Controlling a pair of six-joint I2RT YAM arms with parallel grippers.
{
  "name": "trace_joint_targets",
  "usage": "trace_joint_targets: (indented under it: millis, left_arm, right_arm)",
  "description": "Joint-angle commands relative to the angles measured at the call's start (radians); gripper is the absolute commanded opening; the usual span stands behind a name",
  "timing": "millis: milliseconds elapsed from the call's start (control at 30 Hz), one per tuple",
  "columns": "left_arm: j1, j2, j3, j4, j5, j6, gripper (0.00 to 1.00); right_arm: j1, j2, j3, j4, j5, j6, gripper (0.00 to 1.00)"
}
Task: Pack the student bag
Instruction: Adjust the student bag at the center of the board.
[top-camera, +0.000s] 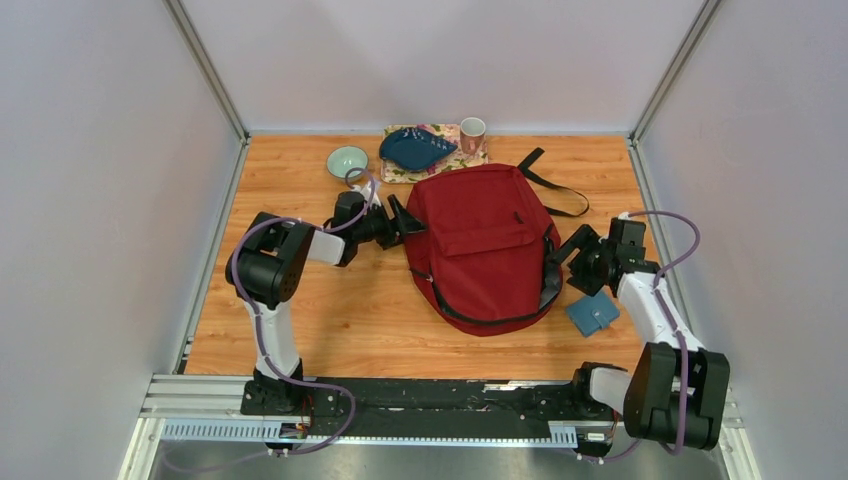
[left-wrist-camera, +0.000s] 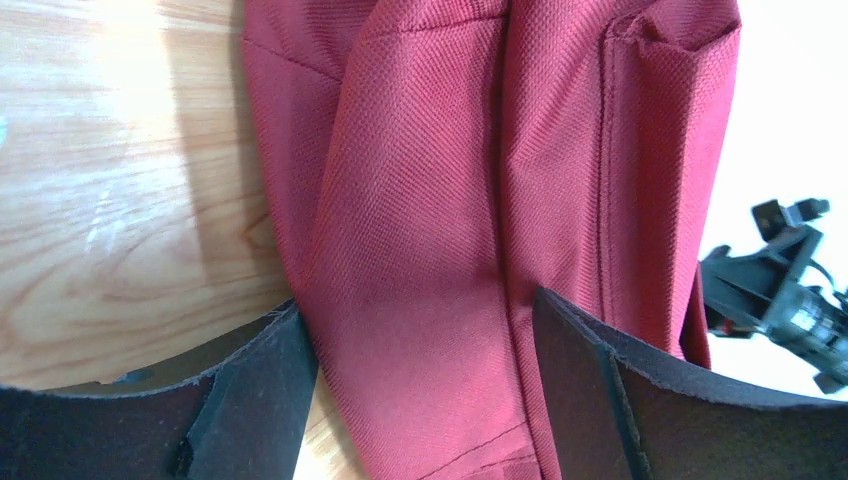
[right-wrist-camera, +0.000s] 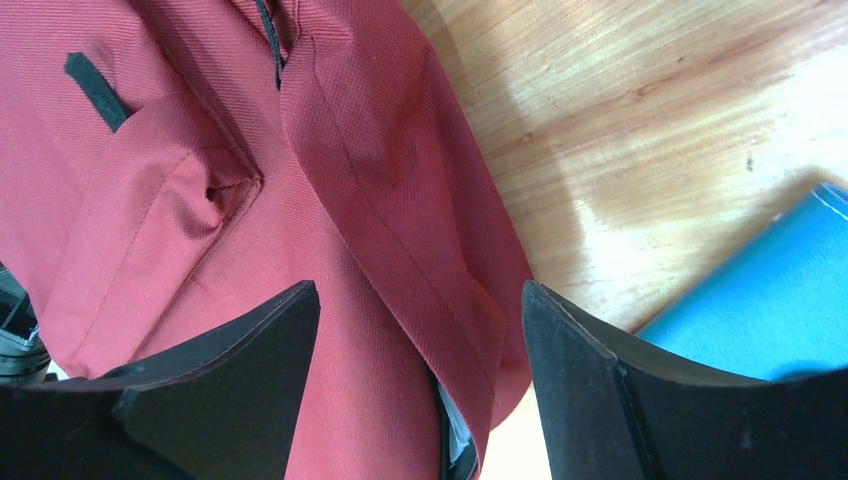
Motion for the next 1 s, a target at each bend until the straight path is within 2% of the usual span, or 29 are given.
trace_joint_targets:
  millis: [0, 100, 133, 200, 233, 367, 467, 667, 700, 767, 800, 933, 967]
  left_arm:
    - [-0.003, 0.067, 0.016, 0.178, 0.098, -0.107, 0.83]
    - [-0.003, 0.076, -0.008, 0.22, 0.109, -0.127, 0.62]
    - [-0.003, 0.076, -0.016, 0.232, 0.112, -0.133, 0.46]
    - [-0.003, 0.074, -0.036, 0.241, 0.115, -0.141, 0.24]
    - [-0.001, 0.074, -0.044, 0.254, 0.121, -0.144, 0.01]
    - [0.0, 0.048, -0.1, 0.281, 0.119, -0.151, 0.0]
    - [0.003, -0.027, -0.188, 0.281, 0.072, -0.133, 0.0]
    - [0.01, -0.307, -0.479, 0.191, -0.062, -0.066, 0.0]
    - [0.01, -0.393, -0.514, 0.159, -0.109, -0.063, 0.0]
    - [0.01, -0.48, -0.611, 0.137, -0.157, -0.059, 0.0]
    - [0.01, -0.569, -0.639, 0.099, -0.207, -0.059, 0.0]
    - [0.008, -0.744, -0.729, 0.002, -0.298, -0.053, 0.0]
    - [0.011, -0.767, -0.745, -0.013, -0.304, -0.053, 0.07]
  right_arm:
    - [-0.009, 0.074, 0.06, 0.073, -0.05, 0.0, 0.77]
    - [-0.009, 0.164, 0.09, 0.082, -0.099, -0.009, 0.76]
    - [-0.009, 0.207, 0.095, 0.09, -0.115, -0.011, 0.76]
    - [-0.009, 0.247, 0.109, 0.096, -0.15, -0.008, 0.74]
    - [-0.008, 0.275, 0.115, 0.11, -0.17, -0.009, 0.72]
    - [0.003, 0.315, 0.124, 0.153, -0.247, 0.003, 0.66]
    - [0.044, 0.346, 0.16, 0.158, -0.265, -0.003, 0.61]
    - [0.219, 0.442, 0.281, 0.138, -0.222, 0.012, 0.58]
    - [0.254, 0.46, 0.298, 0.145, -0.218, 0.017, 0.58]
    - [0.282, 0.477, 0.334, 0.155, -0.202, 0.043, 0.58]
    - [0.302, 0.496, 0.345, 0.174, -0.202, 0.049, 0.58]
    - [0.33, 0.522, 0.416, 0.153, -0.199, 0.049, 0.59]
    - [0.333, 0.514, 0.422, 0.147, -0.183, 0.032, 0.6]
